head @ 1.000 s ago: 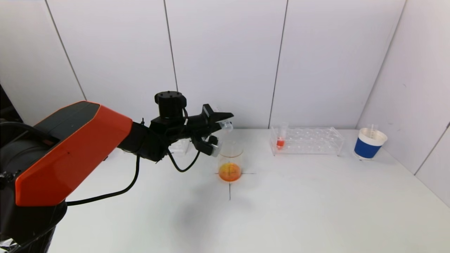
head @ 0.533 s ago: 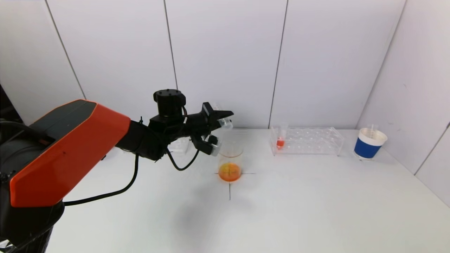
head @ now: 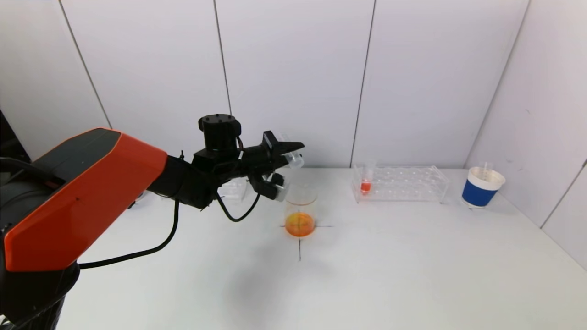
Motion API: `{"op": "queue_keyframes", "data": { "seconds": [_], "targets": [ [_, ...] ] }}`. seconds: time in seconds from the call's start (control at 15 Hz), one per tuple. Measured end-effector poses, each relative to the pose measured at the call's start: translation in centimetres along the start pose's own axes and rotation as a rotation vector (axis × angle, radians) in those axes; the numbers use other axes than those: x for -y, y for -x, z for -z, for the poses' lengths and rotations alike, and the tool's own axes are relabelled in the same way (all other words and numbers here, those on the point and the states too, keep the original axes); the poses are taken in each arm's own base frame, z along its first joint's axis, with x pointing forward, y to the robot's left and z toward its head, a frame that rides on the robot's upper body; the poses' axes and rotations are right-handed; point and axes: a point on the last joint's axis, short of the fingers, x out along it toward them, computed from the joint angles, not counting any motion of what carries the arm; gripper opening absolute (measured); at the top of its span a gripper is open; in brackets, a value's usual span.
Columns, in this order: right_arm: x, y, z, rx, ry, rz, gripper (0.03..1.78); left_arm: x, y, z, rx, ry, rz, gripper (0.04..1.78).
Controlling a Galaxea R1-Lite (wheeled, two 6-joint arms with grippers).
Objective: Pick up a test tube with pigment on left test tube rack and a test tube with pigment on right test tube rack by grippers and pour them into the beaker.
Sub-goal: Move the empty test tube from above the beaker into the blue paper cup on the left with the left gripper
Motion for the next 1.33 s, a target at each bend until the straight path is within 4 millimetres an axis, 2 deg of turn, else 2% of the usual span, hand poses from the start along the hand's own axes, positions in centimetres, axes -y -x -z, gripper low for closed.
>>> {"op": "queue_keyframes", "data": {
  "seconds": [0.2, 0.73, 1.33],
  "targets": [
    [0.0, 0.0, 0.0, 0.000, 0.000, 0.000, 1.77, -0.3, -0.1, -0.3, -0.015, 0.111, -0.025, 0.49],
    [0.0, 0.0, 0.0, 0.000, 0.000, 0.000, 1.77, -2.8, 0.5, 0.2, -0.190, 0.332, -0.149, 0.49],
    [0.0, 0.0, 0.0, 0.000, 0.000, 0.000, 1.77, -6.2, 2.0, 0.7, -0.447, 0.721, -0.275, 0.49]
  ]
}}
